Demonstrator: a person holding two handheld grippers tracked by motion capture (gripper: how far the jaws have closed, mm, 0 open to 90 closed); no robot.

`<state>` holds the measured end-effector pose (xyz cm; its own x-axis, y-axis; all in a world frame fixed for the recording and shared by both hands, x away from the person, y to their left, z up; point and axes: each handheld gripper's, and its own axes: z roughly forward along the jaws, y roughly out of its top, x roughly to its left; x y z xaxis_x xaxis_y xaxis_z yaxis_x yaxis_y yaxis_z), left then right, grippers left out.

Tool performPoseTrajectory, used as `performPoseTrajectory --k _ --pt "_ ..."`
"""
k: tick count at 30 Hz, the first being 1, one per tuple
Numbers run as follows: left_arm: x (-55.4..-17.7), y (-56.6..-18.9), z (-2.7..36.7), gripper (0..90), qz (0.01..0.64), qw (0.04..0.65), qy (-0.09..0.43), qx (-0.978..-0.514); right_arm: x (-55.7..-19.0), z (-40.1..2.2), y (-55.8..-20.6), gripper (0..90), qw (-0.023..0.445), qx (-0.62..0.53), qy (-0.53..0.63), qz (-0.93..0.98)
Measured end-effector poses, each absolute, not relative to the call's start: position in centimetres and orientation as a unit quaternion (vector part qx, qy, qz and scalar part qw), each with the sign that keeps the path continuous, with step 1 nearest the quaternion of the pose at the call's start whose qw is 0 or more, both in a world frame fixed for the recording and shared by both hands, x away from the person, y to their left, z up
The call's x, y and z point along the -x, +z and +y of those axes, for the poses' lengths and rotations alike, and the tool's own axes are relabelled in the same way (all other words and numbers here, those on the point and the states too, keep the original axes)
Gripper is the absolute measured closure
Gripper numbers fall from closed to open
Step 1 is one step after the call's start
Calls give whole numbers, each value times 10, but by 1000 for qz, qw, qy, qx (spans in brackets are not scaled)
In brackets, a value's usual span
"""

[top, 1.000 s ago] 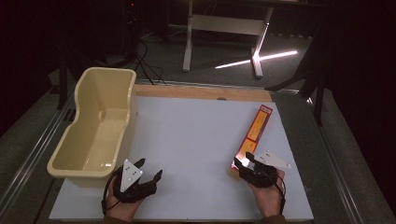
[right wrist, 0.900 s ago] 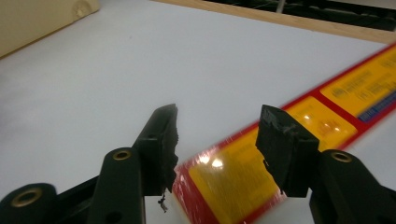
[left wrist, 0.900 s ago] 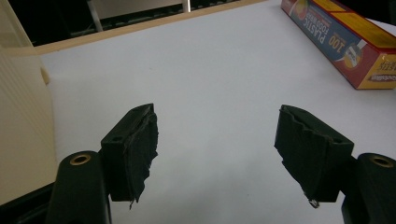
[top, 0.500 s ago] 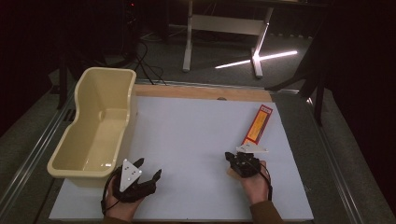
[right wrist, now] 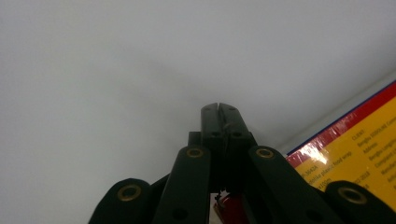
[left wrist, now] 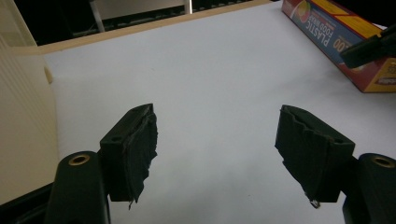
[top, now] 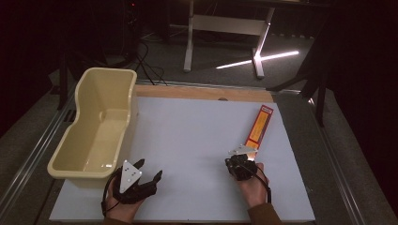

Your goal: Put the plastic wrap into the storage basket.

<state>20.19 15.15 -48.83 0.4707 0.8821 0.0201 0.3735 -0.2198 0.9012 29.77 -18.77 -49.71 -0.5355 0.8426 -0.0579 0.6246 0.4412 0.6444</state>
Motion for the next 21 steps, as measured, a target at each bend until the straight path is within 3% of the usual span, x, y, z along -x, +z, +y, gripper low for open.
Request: performPoseTrajectory --k 21 --pt "-201 -489 151 293 431 452 282 -728 -273 -279 -494 898 189 -499 247 809"
